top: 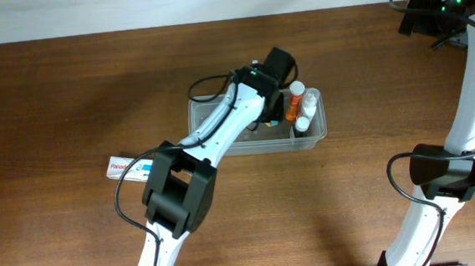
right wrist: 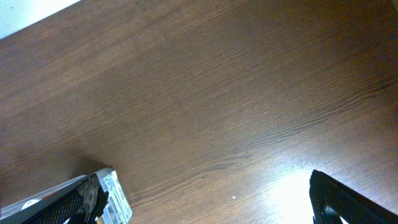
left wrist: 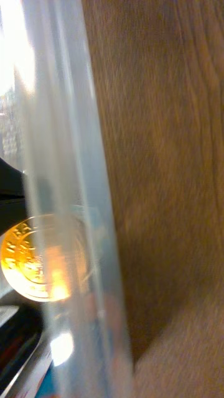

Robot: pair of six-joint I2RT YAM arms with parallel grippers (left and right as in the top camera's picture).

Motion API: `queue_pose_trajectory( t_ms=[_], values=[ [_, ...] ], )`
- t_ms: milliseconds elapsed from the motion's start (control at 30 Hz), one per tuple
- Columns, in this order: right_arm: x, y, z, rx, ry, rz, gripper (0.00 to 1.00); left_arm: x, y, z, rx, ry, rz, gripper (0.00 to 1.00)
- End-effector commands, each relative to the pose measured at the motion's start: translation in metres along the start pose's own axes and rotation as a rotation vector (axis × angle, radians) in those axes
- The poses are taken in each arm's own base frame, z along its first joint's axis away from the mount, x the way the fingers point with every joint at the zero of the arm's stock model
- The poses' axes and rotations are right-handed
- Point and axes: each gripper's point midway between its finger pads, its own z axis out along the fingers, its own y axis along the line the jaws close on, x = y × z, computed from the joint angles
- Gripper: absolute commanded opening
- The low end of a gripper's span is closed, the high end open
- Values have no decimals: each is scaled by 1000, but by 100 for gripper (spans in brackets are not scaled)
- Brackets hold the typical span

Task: Pack container
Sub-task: 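Push the jar against the tube and open the left gripper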

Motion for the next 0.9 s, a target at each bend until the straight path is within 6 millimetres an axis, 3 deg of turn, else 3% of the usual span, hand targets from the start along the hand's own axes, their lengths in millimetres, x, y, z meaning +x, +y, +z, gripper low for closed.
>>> queue_pose_trajectory(
  t_ms=[0,867],
  values=[
    [-2,-3,-8,6,-20,12,98,-1,-11,-2,8,-18,6,2],
    [-2,-3,-8,6,-20,12,98,3,-31,-4,42,-27,35,2]
  ],
)
